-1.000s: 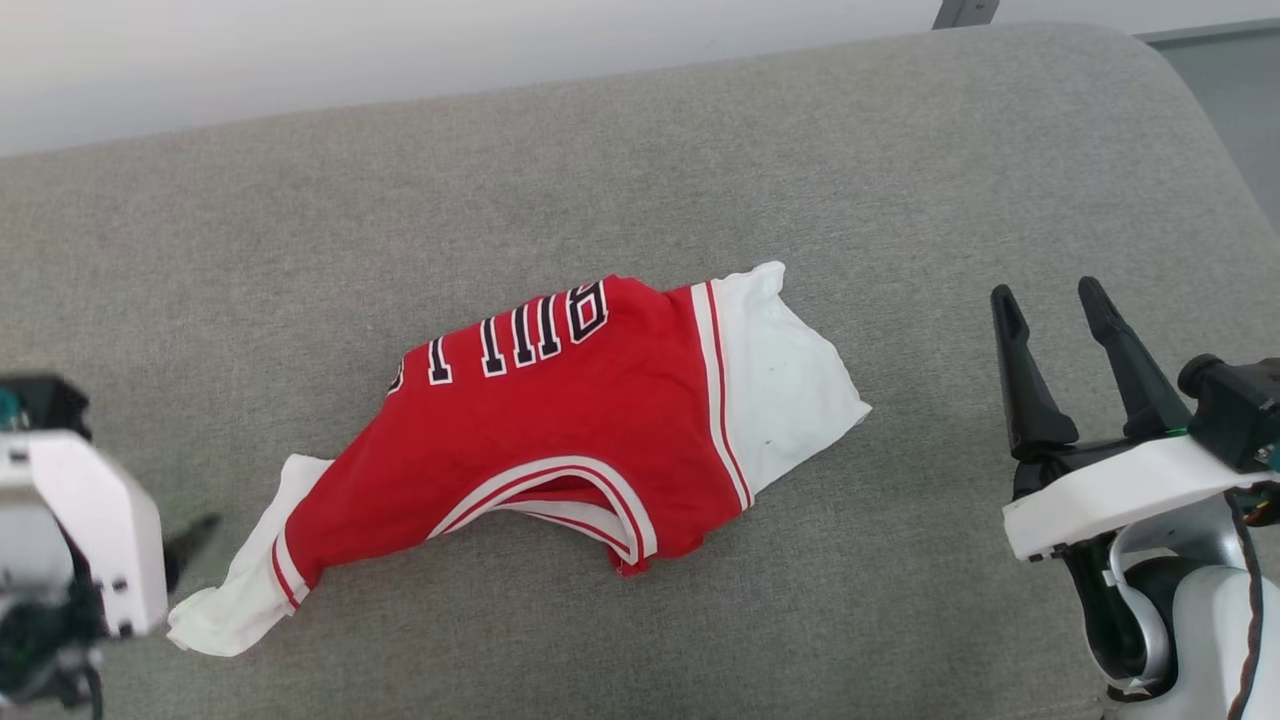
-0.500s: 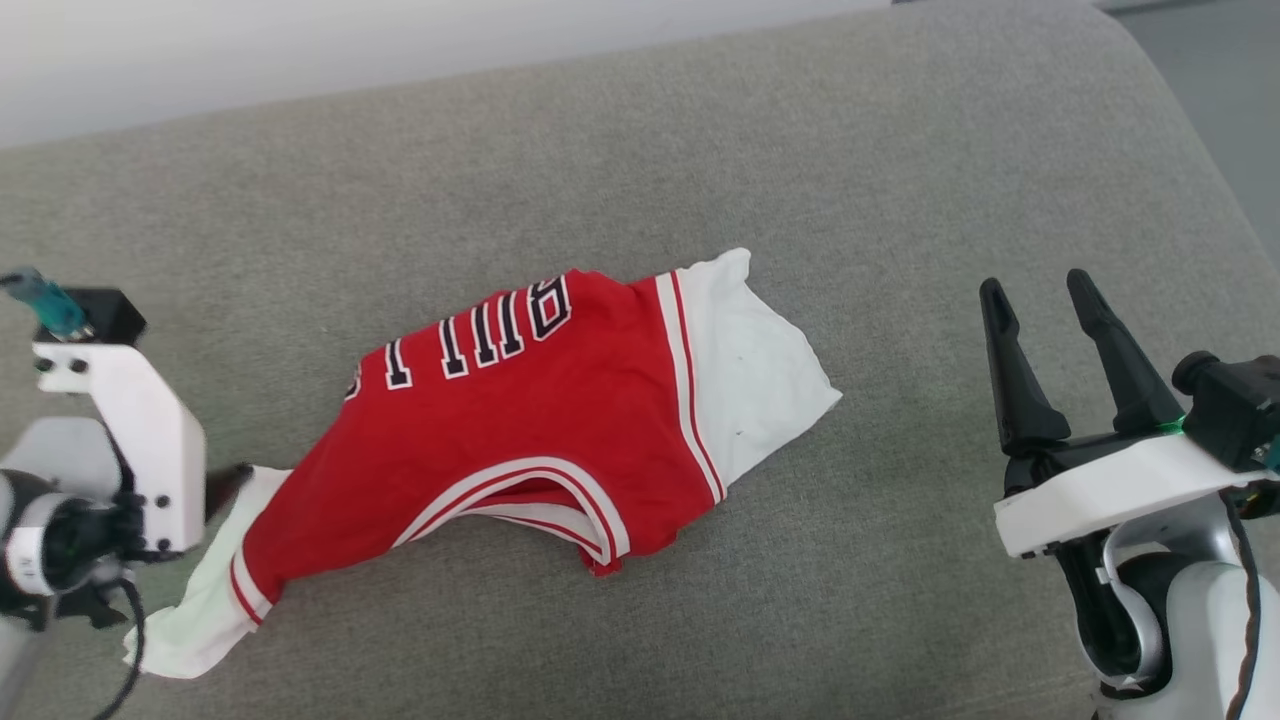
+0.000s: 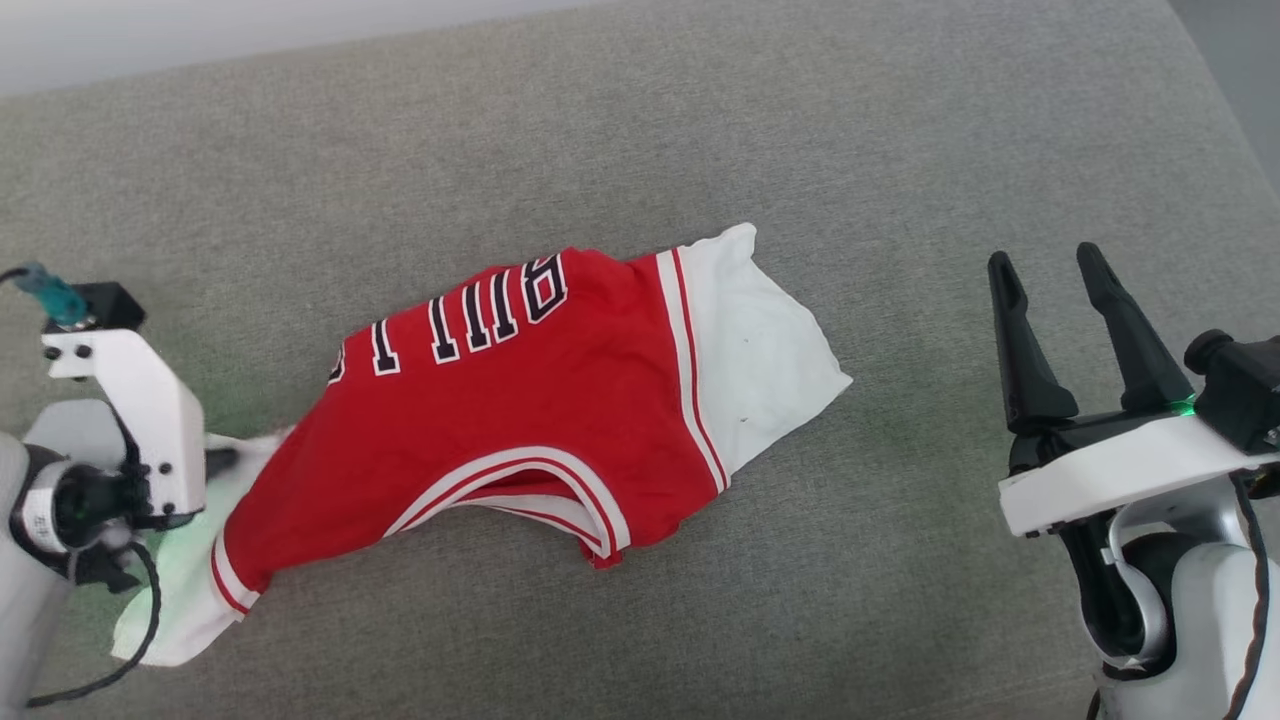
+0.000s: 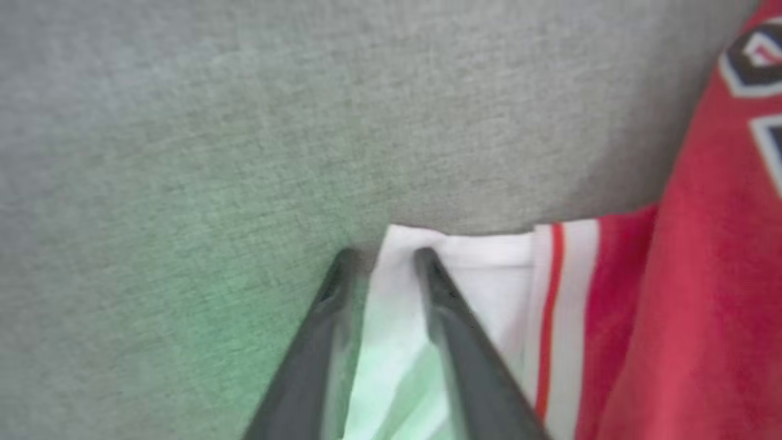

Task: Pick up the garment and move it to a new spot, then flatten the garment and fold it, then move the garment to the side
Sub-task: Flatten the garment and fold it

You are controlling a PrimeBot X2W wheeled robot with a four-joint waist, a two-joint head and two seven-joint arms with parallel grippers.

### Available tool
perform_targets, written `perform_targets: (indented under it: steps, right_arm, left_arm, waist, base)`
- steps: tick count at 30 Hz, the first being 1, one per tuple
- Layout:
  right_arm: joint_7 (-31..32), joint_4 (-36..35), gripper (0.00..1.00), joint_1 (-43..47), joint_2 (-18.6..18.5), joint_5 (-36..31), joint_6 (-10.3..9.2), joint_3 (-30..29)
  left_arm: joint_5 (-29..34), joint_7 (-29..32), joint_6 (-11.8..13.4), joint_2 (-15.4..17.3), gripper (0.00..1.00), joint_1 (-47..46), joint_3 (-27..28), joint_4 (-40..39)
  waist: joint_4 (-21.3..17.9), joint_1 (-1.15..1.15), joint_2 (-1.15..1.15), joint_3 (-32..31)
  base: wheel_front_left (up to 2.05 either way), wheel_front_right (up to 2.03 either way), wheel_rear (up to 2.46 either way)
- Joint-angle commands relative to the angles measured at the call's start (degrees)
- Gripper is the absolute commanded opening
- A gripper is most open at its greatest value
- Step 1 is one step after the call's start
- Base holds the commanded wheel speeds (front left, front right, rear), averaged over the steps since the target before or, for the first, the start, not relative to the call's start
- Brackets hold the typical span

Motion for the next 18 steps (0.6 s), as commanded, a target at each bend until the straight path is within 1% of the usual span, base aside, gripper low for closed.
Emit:
perform_targets:
  steps: [1, 4, 10, 14, 16, 18]
  right_arm:
    - [-0.27, 0.2, 1.0, -0.71, 0.01, -0.18, -0.02, -0.06]
    - [-0.02, 0.12, 1.0, -0.84, -0.02, -0.52, -0.02, -0.44]
    - [0.44, -0.38, 1.0, -0.74, -0.01, -1.08, -0.02, -0.75]
    - [0.7, -0.73, 1.0, -1.06, -0.01, -1.33, -0.02, -0.85]
    - [0.59, -0.78, 1.0, -1.08, -0.01, -1.42, -0.02, -0.75]
    - [0.73, -0.86, 1.0, -1.16, -0.01, -1.53, -0.02, -0.61]
  left_arm:
    - [0.38, -1.05, -0.49, -1.63, 0.0, 1.16, -1.15, 2.73]
    - [1.05, -4.77, -1.38, -0.58, 0.0, -1.77, 0.73, 3.62]
    - [2.53, -10.58, -2.34, 3.07, 0.0, -4.84, 3.56, 3.17]
    - [3.41, -13.3, -2.4, 4.03, 0.0, -5.09, 4.05, 3.92]
    - [3.52, -13.98, -2.21, 3.95, 0.0, -5.1, 4.24, 4.41]
    - [2.99, -14.79, -2.49, 2.97, 0.01, -4.96, 4.36, 5.51]
  waist:
    - [0.4, 0.0, -0.01, 0.08]
    - [1.01, 0.0, -0.01, 0.0]
    - [2.1, 0.0, -0.01, -0.11]
    - [2.66, 0.0, -0.01, 0.06]
    - [2.77, 0.0, -0.01, 0.11]
    - [3.08, 0.0, -0.01, 0.18]
  base:
    - [0.0, 0.0, 0.0]
    - [0.0, 0.0, 0.0]
    - [0.0, 0.0, 0.0]
    - [0.0, 0.0, 0.0]
    - [0.0, 0.0, 0.0]
    - [0.0, 0.0, 0.0]
